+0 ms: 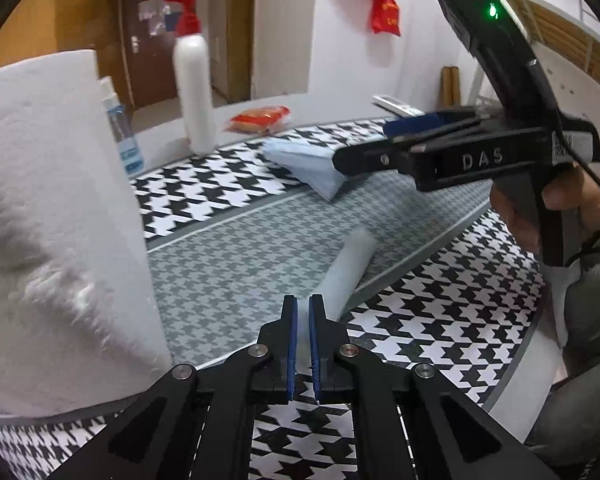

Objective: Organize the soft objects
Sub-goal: 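Move the left tool to the white foam tube while the right tool approaches the blue mask, then close the right tool on the blue mask and lift it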

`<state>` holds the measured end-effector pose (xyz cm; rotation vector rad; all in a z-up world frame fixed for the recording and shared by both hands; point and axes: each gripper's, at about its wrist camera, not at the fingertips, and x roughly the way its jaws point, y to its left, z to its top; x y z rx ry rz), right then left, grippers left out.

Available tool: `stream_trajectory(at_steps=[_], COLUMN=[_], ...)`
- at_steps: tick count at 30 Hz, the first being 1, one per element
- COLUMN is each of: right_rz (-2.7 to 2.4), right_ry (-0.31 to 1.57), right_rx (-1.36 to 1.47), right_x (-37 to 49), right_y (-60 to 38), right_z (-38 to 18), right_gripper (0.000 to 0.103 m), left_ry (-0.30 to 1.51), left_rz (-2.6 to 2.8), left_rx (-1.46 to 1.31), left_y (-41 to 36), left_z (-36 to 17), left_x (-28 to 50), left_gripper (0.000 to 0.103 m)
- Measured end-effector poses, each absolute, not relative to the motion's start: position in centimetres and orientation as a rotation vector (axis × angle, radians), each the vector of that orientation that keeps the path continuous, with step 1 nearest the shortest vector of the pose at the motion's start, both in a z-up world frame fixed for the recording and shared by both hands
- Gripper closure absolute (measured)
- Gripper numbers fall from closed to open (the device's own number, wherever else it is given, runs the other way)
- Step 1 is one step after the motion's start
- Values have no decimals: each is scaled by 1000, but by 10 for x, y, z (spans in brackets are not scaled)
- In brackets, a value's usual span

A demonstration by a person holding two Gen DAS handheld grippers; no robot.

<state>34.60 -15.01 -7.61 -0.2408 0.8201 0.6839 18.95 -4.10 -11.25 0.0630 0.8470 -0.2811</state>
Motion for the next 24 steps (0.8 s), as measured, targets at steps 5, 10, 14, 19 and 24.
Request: stream_trajectory(at_steps=[5,10,14,19,24], right_rz=[696,695,695,687,675], right_ry=[831,846,856,860,825], right_rx=[-261,-266,-266,-275,-252], right_x=[348,352,354,353,348], right_y=[-146,-145,-145,-145,-150], right_z=[-82,-87,-90,-89,-75], right_gripper=[19,36,49,69,56], left_ry=[858,852,854,834,829], left_rz=[-289,-304,-318,-318,-310], left_rx=[87,83,93,93,90], left_y=[-44,-41,-44,-44,-45], left_z=[-113,-110,-110,-107,-104], left_x=[189,188,189,188,190], left_gripper=[96,96,79,49,45])
